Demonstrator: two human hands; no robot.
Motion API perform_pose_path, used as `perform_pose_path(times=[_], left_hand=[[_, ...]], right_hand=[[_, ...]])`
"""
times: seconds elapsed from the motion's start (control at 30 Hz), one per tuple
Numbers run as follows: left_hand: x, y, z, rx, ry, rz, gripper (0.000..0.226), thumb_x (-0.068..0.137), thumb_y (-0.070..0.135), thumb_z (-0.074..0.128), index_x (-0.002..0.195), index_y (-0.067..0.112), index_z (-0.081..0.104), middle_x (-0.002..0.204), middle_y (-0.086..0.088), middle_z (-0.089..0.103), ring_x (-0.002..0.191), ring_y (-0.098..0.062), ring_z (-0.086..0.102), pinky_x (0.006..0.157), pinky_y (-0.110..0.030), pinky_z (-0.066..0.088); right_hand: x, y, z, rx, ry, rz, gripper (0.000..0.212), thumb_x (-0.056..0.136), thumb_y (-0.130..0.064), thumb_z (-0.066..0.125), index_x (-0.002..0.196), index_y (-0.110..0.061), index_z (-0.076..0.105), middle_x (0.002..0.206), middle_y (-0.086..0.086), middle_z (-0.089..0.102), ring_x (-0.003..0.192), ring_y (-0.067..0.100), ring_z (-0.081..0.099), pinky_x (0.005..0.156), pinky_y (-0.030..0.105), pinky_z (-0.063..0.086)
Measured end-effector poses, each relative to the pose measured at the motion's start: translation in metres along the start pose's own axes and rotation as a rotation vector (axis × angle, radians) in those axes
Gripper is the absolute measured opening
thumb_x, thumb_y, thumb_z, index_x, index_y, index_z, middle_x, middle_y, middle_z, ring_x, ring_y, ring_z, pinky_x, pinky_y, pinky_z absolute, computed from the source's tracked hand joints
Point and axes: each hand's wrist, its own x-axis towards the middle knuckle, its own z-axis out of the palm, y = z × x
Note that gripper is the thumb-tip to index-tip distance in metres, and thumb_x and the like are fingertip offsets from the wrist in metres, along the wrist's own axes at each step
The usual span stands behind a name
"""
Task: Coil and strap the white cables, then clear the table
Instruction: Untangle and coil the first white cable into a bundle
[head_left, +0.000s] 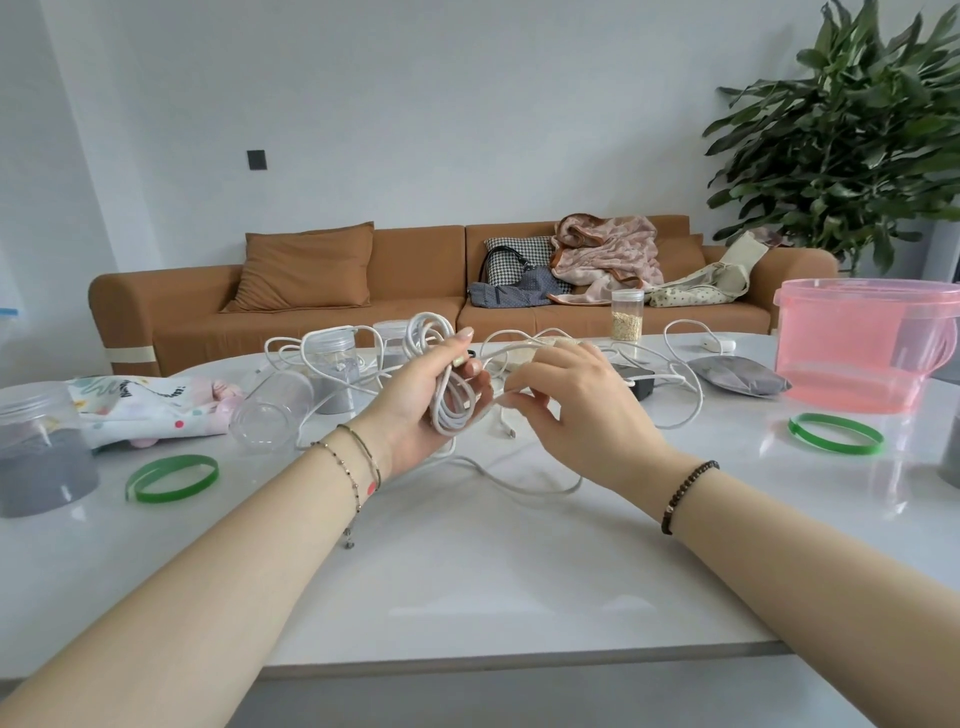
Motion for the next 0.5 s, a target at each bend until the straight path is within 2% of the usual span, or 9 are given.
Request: perform_pose_path(times=[0.13,0.37,0.43,0.5], left_hand=[[-0.0012,0.0006,-0.0010,0.029,-0.001,-0.019,0.011,0.096,0.023,0.061,0.089,0.015,0.059,0.075,0.000,0.065,0.078,-0.015,0.067,0.085,-0.035,0.056],[-0.0055,-0.0046,0.0022,0.139,-0.009,-0.067,0.020,0.098,0.023,0.060,0.089,0.007,0.065,0.077,-0.004,0.071,0.069,-0.016,0.071,0.067,-0.030,0.061],[-0.0054,-0.0068,0.0015,0.164,-0.010,-0.083,0.019,0.097,0.023,0.062,0.091,0.005,0.065,0.082,-0.007,0.070,0.072,-0.019,0.071,0.065,-0.031,0.061],[-0.0057,-0.0089,0.0020,0.205,-0.003,-0.104,0.022,0.096,0.024,0.063,0.091,0.003,0.064,0.082,-0.009,0.069,0.070,-0.019,0.069,0.064,-0.030,0.061]], right_hand=[[0.0007,-0.0012,-0.0011,-0.066,0.051,-0.006,0.007,0.092,-0.019,0.064,0.085,-0.017,0.065,0.076,-0.008,0.050,0.078,0.019,0.047,0.072,0.027,0.027],[0.0013,-0.0003,-0.0009,-0.131,0.029,-0.019,0.013,0.093,-0.027,0.057,0.086,-0.017,0.062,0.080,-0.005,0.054,0.078,0.022,0.050,0.071,0.032,0.035],[0.0013,0.0006,-0.0016,-0.112,0.032,0.024,0.019,0.089,-0.036,0.062,0.082,-0.018,0.061,0.077,-0.006,0.055,0.075,0.020,0.050,0.069,0.033,0.040],[0.0006,0.0014,-0.0034,-0.080,0.043,0.121,0.027,0.082,-0.042,0.074,0.076,-0.020,0.058,0.070,-0.010,0.052,0.068,0.018,0.049,0.062,0.029,0.037]])
